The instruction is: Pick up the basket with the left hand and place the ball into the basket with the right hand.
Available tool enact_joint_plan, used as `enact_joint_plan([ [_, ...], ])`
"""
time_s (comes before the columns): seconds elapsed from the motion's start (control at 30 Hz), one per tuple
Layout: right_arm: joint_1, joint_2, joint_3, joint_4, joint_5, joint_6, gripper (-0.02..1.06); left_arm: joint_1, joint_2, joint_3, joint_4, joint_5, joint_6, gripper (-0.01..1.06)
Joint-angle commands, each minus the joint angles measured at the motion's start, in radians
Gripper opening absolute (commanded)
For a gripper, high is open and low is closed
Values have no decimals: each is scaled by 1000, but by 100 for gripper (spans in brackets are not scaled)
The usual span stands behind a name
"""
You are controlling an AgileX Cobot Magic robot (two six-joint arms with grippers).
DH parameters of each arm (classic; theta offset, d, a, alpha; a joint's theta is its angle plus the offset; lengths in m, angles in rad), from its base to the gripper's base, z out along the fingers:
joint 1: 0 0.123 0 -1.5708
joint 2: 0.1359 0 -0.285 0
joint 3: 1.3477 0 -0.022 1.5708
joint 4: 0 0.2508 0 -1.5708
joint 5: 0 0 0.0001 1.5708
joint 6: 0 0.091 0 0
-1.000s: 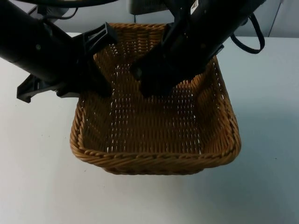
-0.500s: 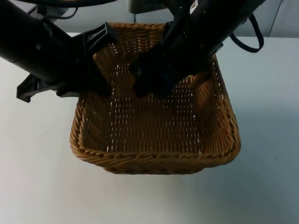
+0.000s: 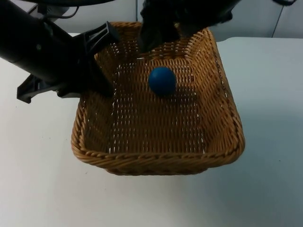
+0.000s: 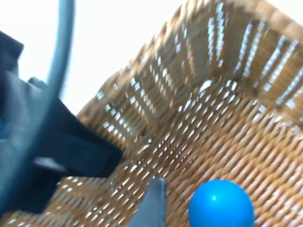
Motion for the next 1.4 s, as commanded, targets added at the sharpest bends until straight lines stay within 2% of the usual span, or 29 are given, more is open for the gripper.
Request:
enact_joint_plan([
  [0.0, 2, -62, -7, -21, 17, -4, 80, -3, -14, 1, -24, -3, -3, 0],
  [0.3, 2, -197, 7, -34, 120, -4, 80, -3, -14, 1, -24, -22, -3, 0],
  [0.53, 2, -266, 115, -48, 49, 0, 80, -3, -4, 1, -21, -24, -1, 0],
  [0.83, 2, -311, 230, -48, 31, 26, 80, -5, 72, 1, -41, -65, 13, 0],
  [0.9, 2, -333, 272, -48, 10, 33, 80, -5, 109, 1, -151, -69, 98, 0],
  [0.97, 2, -346, 287, -48, 2, 37, 80, -7, 118, 1, -170, -69, 127, 0],
  [1.0, 2, -354, 303, -48, -6, 37, 80, -7, 143, 1, -263, -69, 207, 0],
  [1.07, 2, -377, 323, -48, -15, 44, 80, -15, 176, -1, -360, -60, 295, 0],
  [1.17, 2, -389, 337, -48, -20, 44, 80, -20, 218, -12, -405, -47, 358, 0],
  [1.37, 2, -413, 344, -47, -16, 53, 80, -46, 318, -78, -413, -21, 375, 0],
])
